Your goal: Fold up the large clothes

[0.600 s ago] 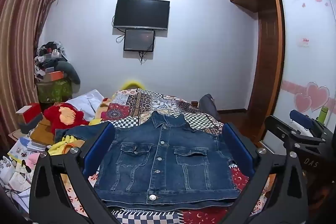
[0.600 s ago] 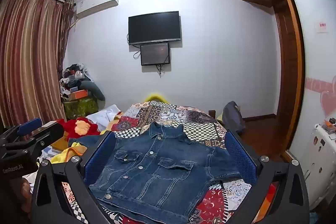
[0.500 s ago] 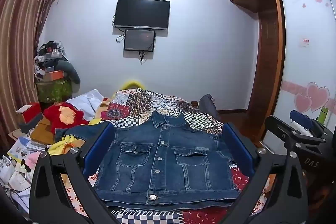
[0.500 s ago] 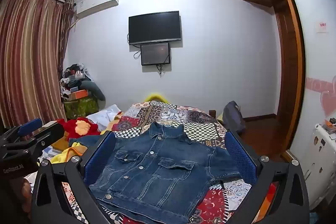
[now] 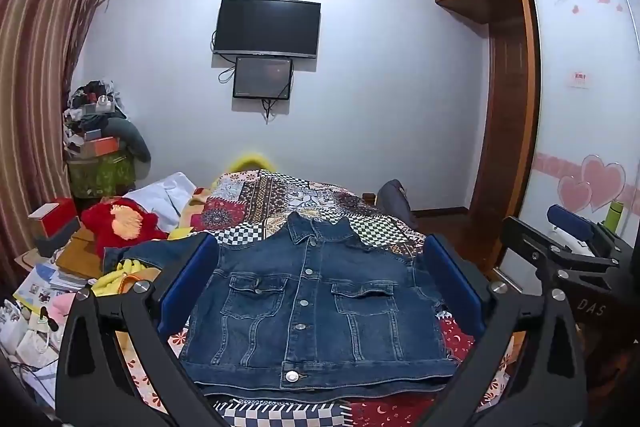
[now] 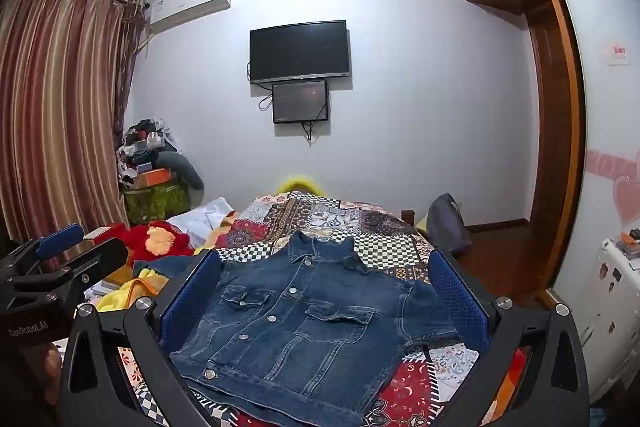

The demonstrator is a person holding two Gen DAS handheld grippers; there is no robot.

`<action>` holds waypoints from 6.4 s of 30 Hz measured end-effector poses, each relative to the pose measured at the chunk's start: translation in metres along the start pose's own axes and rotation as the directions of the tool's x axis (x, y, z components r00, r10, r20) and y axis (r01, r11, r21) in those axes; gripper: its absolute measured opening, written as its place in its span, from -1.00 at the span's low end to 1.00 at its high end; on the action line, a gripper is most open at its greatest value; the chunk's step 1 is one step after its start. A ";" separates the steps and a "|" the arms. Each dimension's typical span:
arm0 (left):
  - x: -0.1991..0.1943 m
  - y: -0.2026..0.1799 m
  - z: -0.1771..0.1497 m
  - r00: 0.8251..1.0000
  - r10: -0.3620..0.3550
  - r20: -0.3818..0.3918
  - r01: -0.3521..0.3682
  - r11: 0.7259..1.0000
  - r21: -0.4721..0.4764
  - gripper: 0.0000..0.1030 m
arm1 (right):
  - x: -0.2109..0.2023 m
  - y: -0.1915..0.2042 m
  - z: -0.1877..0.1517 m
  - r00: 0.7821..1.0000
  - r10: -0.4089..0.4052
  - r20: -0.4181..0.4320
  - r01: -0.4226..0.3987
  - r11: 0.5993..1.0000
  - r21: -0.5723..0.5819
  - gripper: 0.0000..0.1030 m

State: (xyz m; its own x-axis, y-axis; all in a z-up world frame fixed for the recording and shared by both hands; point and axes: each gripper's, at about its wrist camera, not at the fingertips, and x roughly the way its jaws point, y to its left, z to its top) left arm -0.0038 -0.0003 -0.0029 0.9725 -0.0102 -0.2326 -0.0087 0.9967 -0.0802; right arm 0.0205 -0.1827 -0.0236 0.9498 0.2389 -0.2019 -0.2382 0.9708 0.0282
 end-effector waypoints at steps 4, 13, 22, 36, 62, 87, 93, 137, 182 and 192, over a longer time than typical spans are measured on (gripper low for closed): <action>0.001 0.002 -0.001 1.000 0.001 -0.002 -0.001 1.000 -0.004 1.00 | 0.000 -0.001 0.000 1.000 0.000 0.000 0.000 1.000 -0.002 1.00; 0.001 0.003 0.002 1.000 0.000 -0.005 0.000 1.000 -0.005 1.00 | 0.000 0.002 -0.001 1.000 0.000 0.001 0.000 1.000 -0.004 1.00; 0.000 0.003 0.002 1.000 0.004 -0.001 -0.004 1.000 -0.004 1.00 | 0.002 0.005 -0.001 1.000 0.001 0.003 -0.001 1.000 -0.003 1.00; 0.000 0.002 0.003 1.000 0.005 0.002 -0.005 1.000 -0.001 1.00 | 0.001 0.004 -0.001 1.000 0.001 0.003 -0.001 1.000 -0.004 1.00; 0.002 0.001 0.003 1.000 0.005 0.000 -0.005 1.000 -0.009 1.00 | -0.003 0.015 0.004 1.000 0.004 -0.004 -0.004 1.000 -0.003 1.00; 0.068 0.062 -0.023 0.975 0.187 -0.124 -0.193 0.980 -0.044 1.00 | 0.079 0.020 -0.016 0.993 -0.024 -0.116 0.018 0.998 -0.054 1.00; 0.114 0.124 -0.033 0.941 0.257 -0.221 -0.283 0.954 -0.095 1.00 | 0.153 0.040 -0.013 0.980 -0.012 -0.200 -0.009 0.994 -0.105 1.00; 0.408 0.358 -0.134 0.670 0.081 -0.738 -0.459 0.826 -0.327 -0.43 | 0.508 0.186 -0.172 0.491 0.121 -0.863 -0.419 0.901 -0.112 1.00; 0.433 0.306 -0.094 0.703 -0.016 -0.711 -0.321 0.885 -0.337 0.36 | 0.464 0.078 -0.105 0.575 0.179 -0.798 -0.302 0.953 -0.004 1.00; 0.450 0.379 -0.116 0.685 0.017 -0.729 -0.467 0.778 -0.420 -0.60 | 0.469 0.078 -0.116 0.552 0.197 -0.810 -0.294 0.955 0.032 1.00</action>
State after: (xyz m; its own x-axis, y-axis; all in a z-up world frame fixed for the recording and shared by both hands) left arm 0.4034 0.3640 -0.2505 0.4962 -0.0482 -0.8669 -0.5585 0.7467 -0.3612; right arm 0.4240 0.0028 -0.2298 0.3134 0.3062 -0.8989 -0.5000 0.8580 0.1180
